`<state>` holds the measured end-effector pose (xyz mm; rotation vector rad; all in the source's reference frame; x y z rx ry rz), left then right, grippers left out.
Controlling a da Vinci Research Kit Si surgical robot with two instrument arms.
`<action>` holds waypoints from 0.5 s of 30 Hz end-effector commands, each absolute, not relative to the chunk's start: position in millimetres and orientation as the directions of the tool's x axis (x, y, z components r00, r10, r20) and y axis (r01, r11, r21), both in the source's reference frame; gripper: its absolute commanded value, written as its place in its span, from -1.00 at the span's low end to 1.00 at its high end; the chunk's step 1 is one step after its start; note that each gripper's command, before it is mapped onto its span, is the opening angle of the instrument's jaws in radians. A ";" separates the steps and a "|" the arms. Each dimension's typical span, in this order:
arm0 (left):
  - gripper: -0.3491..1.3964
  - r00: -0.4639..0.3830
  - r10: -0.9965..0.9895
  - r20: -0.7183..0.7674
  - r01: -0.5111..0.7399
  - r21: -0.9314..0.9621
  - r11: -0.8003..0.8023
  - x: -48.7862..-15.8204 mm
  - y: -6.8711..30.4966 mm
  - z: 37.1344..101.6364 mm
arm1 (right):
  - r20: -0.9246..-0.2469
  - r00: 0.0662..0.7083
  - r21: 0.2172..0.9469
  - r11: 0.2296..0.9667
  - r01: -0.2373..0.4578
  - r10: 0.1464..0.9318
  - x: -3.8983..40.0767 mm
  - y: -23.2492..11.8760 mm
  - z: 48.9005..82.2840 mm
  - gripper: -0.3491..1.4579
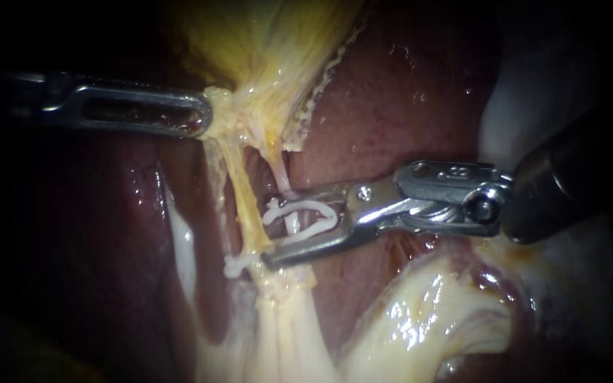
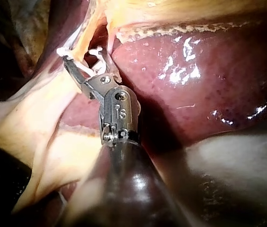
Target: Clipping second clip left tube
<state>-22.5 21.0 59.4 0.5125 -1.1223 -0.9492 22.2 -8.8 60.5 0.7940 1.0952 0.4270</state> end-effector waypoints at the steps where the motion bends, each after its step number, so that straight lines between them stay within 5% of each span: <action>1: -1.00 0.121 -0.843 0.523 0.375 0.763 0.527 -22.5 21.0 59.4 | -0.619 0.418 0.752 0.656 0.067 0.666 22.3 -8.8 60.6 -0.09; 15: -1.00 0.121 -0.843 0.524 0.375 0.762 0.527 -22.6 21.0 59.5 | -0.607 0.370 0.775 0.626 0.082 0.703 24.9 -9.6 59.6 -0.08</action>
